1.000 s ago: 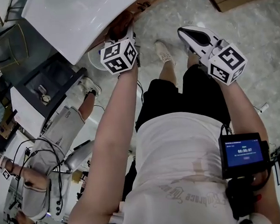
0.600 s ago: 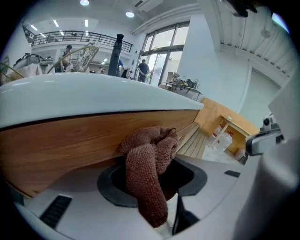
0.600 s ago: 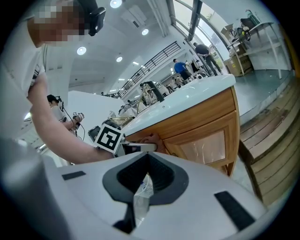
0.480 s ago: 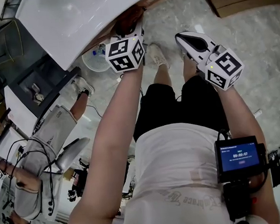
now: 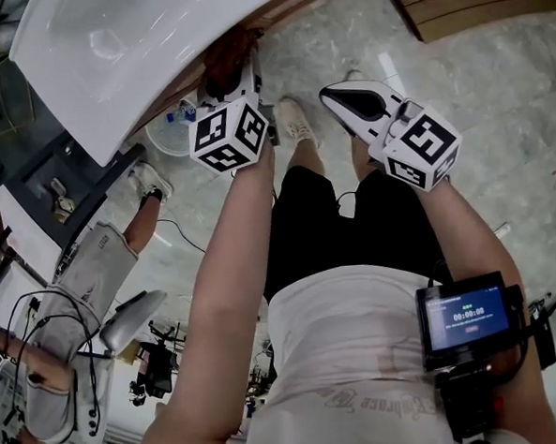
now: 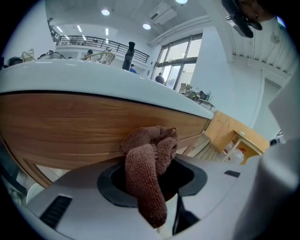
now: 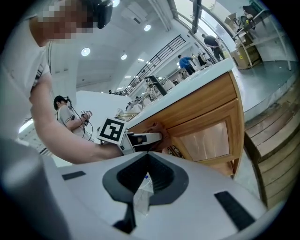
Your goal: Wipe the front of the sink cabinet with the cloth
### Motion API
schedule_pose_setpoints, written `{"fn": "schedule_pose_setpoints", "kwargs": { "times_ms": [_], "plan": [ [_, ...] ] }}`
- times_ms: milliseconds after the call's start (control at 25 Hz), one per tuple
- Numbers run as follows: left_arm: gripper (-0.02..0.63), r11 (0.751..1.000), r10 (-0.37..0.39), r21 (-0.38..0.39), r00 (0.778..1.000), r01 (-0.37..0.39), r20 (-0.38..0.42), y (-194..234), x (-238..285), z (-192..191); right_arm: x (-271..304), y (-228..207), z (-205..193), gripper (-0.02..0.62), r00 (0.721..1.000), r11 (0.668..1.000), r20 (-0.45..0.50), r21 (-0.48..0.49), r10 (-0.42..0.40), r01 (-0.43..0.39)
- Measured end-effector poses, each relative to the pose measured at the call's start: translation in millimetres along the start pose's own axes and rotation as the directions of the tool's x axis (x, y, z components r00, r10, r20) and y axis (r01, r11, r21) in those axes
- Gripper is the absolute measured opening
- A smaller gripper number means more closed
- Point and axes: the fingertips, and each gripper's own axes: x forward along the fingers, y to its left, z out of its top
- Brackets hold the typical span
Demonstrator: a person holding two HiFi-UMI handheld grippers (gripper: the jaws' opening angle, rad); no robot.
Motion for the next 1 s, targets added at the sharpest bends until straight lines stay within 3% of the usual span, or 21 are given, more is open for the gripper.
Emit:
{"fn": "schedule_pose_setpoints", "kwargs": {
  "times_ms": [160, 440, 680, 1000],
  "plan": [
    [0.178, 1.000, 0.004, 0.020, 1.000, -0.004, 0.003, -11.9, 8.0, 1.9, -11.0, -7.1, -10.3, 0.012, 1.000, 1.000, -0.002, 0.010, -0.004, 0.004],
    [0.178, 0.992, -0.089, 0.087, 0.996, 0.088, 0.005, -73.5, 38.4, 14.7, -42.2, -38.6, -13.3, 0.012, 0.998, 0.997, 0.025, 0.047, -0.063, 0.061],
    [0.178, 0.984, -0.118, 0.131, 0.993, 0.117, -0.003, -117.1, 69.8, 15.6, -67.5, -65.6, -13.4, 0.012, 0.996, 0.995, 0.031, 0.061, -0.080, 0.078],
    [0.178, 0.952, -0.230, 0.202, 0.973, 0.232, -0.035, -196.4, 130.9, 11.2, -101.4, -109.3, -25.6, 0.012, 0.994, 0.990, 0.033, 0.107, -0.100, 0.096]
  ]
}}
